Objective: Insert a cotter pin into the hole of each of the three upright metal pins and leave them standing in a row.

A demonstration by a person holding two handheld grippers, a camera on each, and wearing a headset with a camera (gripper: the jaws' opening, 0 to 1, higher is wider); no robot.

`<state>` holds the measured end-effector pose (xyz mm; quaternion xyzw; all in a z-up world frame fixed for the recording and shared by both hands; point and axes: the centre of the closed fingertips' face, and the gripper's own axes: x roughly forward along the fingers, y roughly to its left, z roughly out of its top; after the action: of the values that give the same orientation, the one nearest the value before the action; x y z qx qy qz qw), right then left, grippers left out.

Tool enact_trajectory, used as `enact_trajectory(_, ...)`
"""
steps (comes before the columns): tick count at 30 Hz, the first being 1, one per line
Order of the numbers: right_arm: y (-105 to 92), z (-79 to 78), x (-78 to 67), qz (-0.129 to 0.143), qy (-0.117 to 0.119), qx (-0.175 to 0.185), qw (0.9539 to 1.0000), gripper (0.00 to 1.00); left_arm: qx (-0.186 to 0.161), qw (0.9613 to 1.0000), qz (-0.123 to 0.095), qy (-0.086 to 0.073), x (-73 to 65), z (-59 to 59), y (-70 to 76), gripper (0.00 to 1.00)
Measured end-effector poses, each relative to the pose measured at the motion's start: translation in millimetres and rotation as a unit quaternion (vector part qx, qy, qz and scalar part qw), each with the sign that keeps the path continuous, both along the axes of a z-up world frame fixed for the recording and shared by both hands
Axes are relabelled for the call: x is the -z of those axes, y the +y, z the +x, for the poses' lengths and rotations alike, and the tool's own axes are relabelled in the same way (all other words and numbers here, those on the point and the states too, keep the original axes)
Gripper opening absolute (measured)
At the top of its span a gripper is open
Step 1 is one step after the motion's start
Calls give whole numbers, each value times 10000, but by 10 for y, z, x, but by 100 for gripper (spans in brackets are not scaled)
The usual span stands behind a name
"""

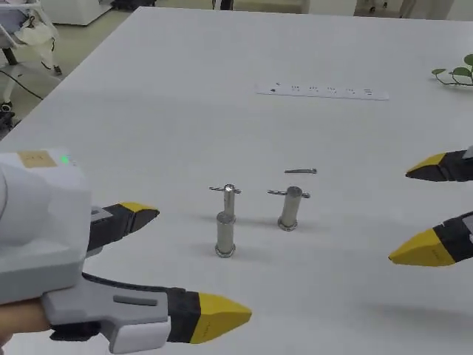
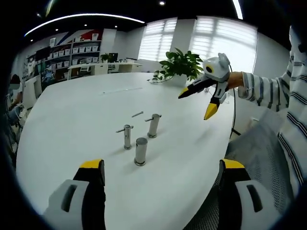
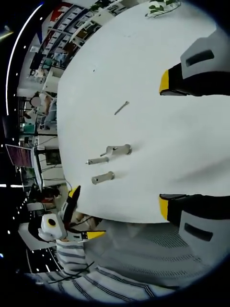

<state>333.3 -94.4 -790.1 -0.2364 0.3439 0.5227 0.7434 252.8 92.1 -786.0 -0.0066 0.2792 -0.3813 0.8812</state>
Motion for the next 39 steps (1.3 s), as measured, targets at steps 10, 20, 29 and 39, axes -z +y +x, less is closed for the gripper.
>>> enact_trajectory(10, 129, 197, 71, -462, 157, -356, 9982, 83, -187, 9998, -52, 9, 13, 28, 88, 99)
enact_trajectory(20, 213, 430, 116, -746, 233, -526, 9955, 79, -251, 9995, -118, 160, 80, 1, 116, 97)
enact_trajectory(29, 348, 741, 73, -935, 111, -729, 9929, 77, -355, 9991, -173, 176, 79, 17, 125, 96)
enact_trajectory(39, 499, 899, 227, -1077, 349, -857, 9899, 76, -537, 9979, -325, 124, 51, 105, 107, 95)
